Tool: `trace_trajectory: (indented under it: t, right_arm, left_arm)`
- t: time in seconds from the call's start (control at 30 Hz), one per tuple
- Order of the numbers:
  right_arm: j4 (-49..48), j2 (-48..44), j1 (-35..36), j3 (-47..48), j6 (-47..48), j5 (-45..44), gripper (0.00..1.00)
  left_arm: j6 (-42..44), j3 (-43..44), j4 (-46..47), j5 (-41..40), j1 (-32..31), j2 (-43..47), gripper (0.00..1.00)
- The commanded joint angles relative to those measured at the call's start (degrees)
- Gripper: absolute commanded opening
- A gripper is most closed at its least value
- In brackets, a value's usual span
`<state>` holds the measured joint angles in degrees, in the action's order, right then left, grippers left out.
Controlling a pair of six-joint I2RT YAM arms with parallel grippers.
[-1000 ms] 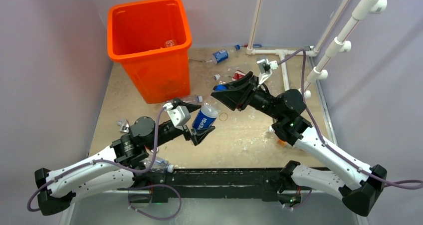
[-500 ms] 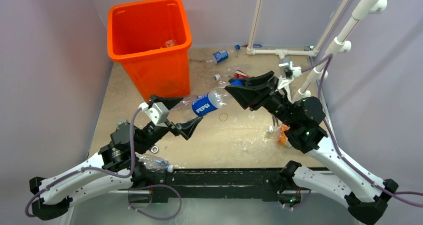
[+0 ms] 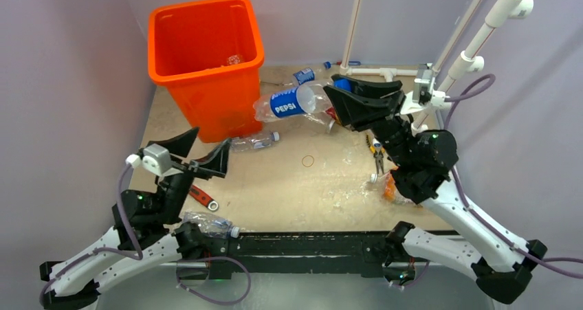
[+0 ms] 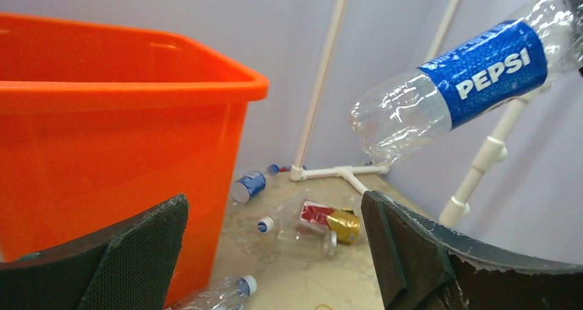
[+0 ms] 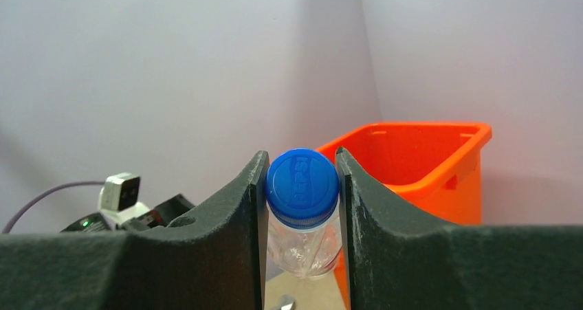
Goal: Put the plastic bottles in the bin
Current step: Pick up the plastic bottle at the center of the board, then place the plastic bottle in the trash bin.
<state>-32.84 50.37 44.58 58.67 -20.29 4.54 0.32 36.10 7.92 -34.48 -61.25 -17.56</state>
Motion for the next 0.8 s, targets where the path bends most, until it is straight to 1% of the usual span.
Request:
trace_trajectory:
  t: [0.0, 0.1, 0.23, 0.3, 0.37, 0.5, 0.6, 0.67, 0.73, 0.77]
  right_arm:
    - [-9.3, 6.2, 0.2, 4.9, 1.2, -2.0, 0.0]
    - [-13.1, 11.7, 0.2, 8.5, 1.1, -2.4, 0.0]
    - [-20.0, 19.5, 0.2, 12.6, 0.7, -6.2, 0.0]
    - [-23.8, 23.5, 0.2, 15.4, -0.3, -6.0, 0.0]
    - [-24.3, 28.9, 0.2, 19.5, -1.2, -4.7, 0.0]
    - [-23.1, 36.8, 0.5, 28.0, -0.1, -5.4, 0.0]
    - [-19.9, 42.4, 0.6, 35.2, 4.2, -6.3, 0.0]
    - [-14.2, 46.8, 0.8, 41.7, 8.3, -6.3, 0.0]
    - [-5.9, 51.8, 2.0, 49.6, 16.2, -7.1, 0.0]
    - [-1.9, 54.3, 3.1, 53.7, 21.7, -9.7, 0.0]
  left_arm:
    - [2.6, -0.9, 3.3, -7.5, 0.1, 2.6, 0.95]
    - [2.8, -0.8, 3.1, -9.4, 0.2, 3.1, 0.95]
    - [3.1, -0.5, 2.8, -11.1, 0.8, 3.5, 0.94]
    - [3.4, -0.6, 3.0, -11.6, 1.0, 4.0, 0.94]
    - [3.7, -0.6, 3.0, -12.0, 1.2, 4.4, 0.94]
    - [3.9, -0.7, 3.2, -12.4, 1.4, 5.1, 0.94]
    - [3.9, -0.8, 3.5, -12.4, 1.5, 5.2, 0.94]
    - [3.9, -0.9, 3.6, -12.4, 1.5, 4.9, 0.94]
    - [3.9, -0.9, 3.5, -12.3, 1.5, 4.2, 0.94]
    - [3.9, -0.8, 3.5, -12.4, 1.6, 3.8, 0.94]
